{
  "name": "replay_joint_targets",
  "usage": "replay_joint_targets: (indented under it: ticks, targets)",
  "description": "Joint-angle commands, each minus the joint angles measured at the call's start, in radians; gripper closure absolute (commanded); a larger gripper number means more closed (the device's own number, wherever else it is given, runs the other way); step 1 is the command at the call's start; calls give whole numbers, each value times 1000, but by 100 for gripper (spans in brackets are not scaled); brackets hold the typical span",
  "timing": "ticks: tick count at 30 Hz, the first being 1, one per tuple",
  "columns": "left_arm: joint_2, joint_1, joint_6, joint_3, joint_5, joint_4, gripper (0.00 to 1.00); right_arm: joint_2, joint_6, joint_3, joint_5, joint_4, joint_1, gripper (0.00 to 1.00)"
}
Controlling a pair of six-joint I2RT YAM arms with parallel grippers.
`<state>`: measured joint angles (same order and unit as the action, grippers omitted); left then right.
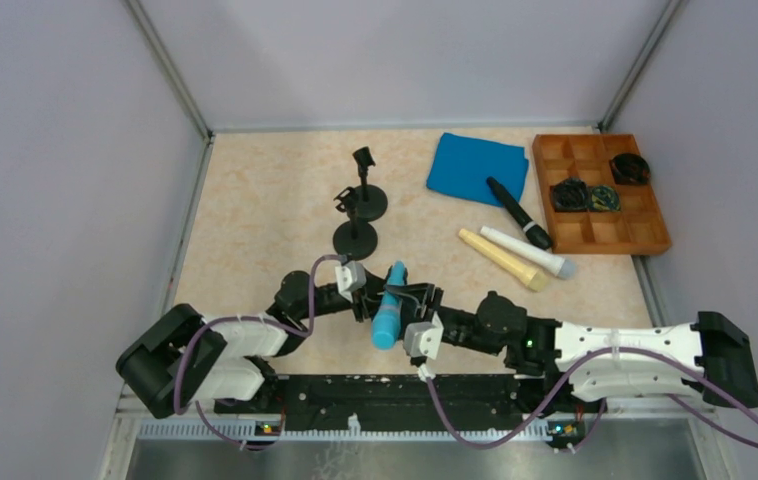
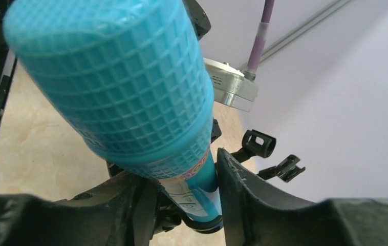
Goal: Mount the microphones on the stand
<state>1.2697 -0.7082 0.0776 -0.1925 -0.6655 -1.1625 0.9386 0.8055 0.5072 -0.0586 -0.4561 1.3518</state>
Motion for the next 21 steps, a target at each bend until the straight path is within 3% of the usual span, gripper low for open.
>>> replay_joint_targets:
  ticks: [1, 6, 9, 14, 17, 21]
  targets:
    - [0, 1, 14, -61, -18, -118, 97, 15, 36, 45, 20, -29, -8, 65]
    - [29, 1, 69, -82, -24, -106, 69, 13, 43, 34, 6, -34, -7, 94]
    - [58, 1, 122, -74, -34, -157, 50, 11, 39, 29, 1, -34, -10, 100]
    - [113, 1, 233, -26, -24, -358, 23, -4, 33, 19, 5, -33, -10, 100]
    - [148, 1, 269, -22, -38, -425, 22, -17, 27, 7, -2, -38, -13, 100]
    - [183, 1, 292, -21, -52, -465, 27, -34, 18, 2, -6, -34, -13, 100]
